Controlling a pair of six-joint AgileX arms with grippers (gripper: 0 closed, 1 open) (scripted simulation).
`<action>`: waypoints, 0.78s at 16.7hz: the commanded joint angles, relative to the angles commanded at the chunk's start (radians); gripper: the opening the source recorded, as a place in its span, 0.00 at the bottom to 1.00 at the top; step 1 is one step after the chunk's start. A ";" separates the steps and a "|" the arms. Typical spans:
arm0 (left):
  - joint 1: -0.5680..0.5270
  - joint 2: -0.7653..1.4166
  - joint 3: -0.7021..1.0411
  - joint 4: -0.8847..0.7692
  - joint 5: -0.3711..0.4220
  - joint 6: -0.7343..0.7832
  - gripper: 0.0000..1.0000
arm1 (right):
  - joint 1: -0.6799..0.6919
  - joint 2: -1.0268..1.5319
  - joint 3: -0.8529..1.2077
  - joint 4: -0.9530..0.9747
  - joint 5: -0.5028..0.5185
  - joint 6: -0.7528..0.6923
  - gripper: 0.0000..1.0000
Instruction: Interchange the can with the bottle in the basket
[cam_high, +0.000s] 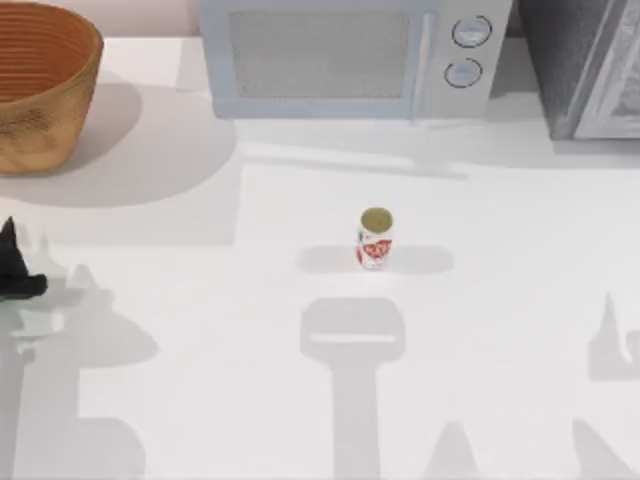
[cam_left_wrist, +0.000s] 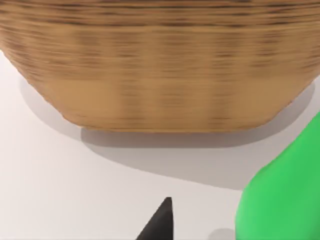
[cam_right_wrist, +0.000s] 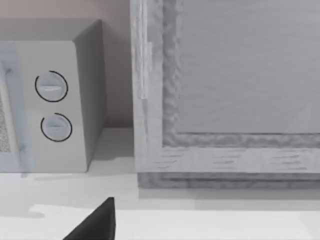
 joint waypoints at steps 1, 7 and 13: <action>0.000 0.000 0.000 0.000 0.000 0.000 0.40 | 0.000 0.000 0.000 0.000 0.000 0.000 1.00; 0.000 0.000 0.000 0.000 0.000 0.000 0.00 | 0.000 0.000 0.000 0.000 0.000 0.000 1.00; 0.000 0.000 0.000 0.000 0.000 0.000 0.00 | 0.000 0.000 0.000 0.000 0.000 0.000 1.00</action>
